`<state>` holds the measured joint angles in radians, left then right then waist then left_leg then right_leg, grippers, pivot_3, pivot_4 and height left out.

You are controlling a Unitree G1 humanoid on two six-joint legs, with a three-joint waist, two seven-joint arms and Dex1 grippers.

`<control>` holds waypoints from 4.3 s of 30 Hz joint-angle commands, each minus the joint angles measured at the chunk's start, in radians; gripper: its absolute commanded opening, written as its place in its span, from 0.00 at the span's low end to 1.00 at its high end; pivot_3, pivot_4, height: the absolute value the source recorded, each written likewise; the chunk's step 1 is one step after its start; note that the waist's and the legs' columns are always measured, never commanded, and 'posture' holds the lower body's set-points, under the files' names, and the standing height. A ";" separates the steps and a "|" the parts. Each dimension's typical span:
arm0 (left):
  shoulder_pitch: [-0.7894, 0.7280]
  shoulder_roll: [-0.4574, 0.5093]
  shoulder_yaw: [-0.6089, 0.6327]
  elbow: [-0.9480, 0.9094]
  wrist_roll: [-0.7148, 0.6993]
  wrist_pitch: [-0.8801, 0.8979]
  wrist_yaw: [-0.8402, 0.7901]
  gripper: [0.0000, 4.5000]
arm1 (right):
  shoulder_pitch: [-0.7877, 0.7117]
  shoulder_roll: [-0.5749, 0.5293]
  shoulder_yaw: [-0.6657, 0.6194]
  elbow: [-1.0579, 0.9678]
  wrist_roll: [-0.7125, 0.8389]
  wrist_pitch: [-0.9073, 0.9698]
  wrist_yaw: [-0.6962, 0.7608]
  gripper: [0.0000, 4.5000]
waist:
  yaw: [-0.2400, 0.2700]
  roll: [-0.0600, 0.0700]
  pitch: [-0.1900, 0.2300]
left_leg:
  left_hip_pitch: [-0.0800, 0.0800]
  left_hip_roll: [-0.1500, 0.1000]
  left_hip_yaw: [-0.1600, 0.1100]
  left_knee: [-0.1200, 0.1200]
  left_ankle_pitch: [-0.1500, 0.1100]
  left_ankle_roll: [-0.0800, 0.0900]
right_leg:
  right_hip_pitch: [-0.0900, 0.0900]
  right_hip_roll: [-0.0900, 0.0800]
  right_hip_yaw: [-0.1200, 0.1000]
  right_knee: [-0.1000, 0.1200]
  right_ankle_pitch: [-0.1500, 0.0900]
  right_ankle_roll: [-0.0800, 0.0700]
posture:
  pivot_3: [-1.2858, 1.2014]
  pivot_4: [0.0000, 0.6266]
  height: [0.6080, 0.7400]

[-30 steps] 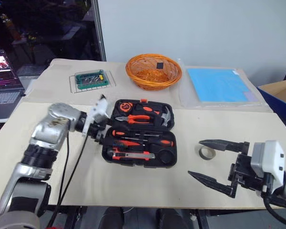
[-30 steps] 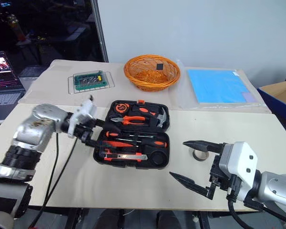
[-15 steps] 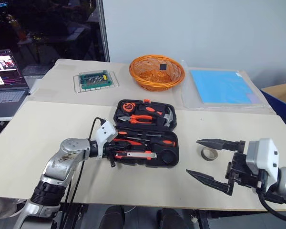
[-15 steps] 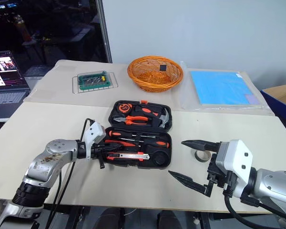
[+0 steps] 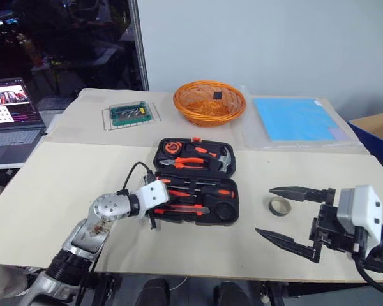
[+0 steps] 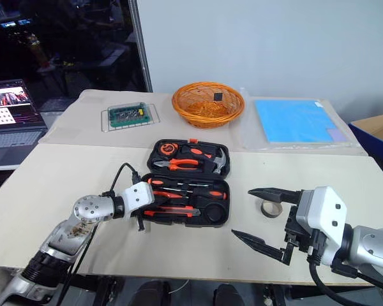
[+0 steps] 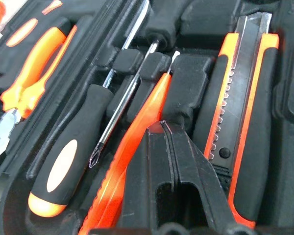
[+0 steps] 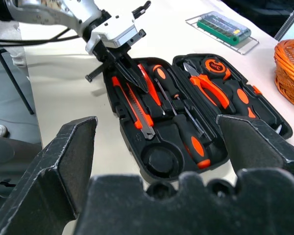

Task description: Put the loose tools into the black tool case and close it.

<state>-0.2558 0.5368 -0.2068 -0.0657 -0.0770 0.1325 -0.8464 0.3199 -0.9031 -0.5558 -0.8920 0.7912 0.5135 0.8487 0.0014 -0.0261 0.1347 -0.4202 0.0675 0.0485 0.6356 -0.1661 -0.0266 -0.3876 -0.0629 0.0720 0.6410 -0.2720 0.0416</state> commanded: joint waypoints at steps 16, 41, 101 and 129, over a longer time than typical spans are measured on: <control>-0.160 0.310 0.250 -0.426 -0.753 0.621 -0.317 1.00 | -0.167 -0.112 0.259 0.225 -0.200 0.316 -0.191 0.84 | -0.015 -0.015 0.014 | -0.010 0.000 0.000 -0.001 0.005 0.007 | -0.007 0.001 0.000 0.000 0.000 0.000 | 0.52 0.24 1.00; -0.087 0.320 0.238 -0.520 -0.717 0.605 -0.231 1.00 | -0.416 -0.118 0.366 0.345 -0.268 0.384 -0.085 0.03 | -0.011 -0.015 0.017 | -0.020 0.000 -0.001 -0.001 0.005 0.008 | -0.017 0.003 0.000 0.001 0.003 0.006 | 0.52 0.24 1.00; -0.886 -0.048 0.159 0.978 -0.284 0.672 0.303 0.94 | -1.305 0.476 0.548 1.367 -0.516 0.508 -0.400 0.94 | -0.023 -0.019 0.020 | -0.037 0.000 -0.003 0.003 0.006 0.008 | -0.038 0.005 -0.001 0.016 0.009 -0.002 | 0.52 0.24 1.00; -0.752 -0.138 0.206 0.773 -0.134 0.133 0.026 0.00 | -1.065 0.478 0.475 1.065 -0.525 -0.091 -0.234 0.01 | -0.014 -0.017 0.031 | -0.043 -0.001 -0.006 0.003 0.008 0.005 | -0.040 0.004 -0.003 0.021 0.010 -0.001 | 0.52 0.24 1.00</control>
<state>-1.0283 0.4270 0.0357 0.8295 -0.2295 0.3528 -0.7869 -0.7608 -0.4265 -0.0731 0.3413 0.2163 0.4904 0.5603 -0.0124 -0.0435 0.1654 -0.4633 0.0661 0.0424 0.6380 -0.1583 -0.0218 -0.4279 -0.0587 0.0693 0.6630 -0.2624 0.0411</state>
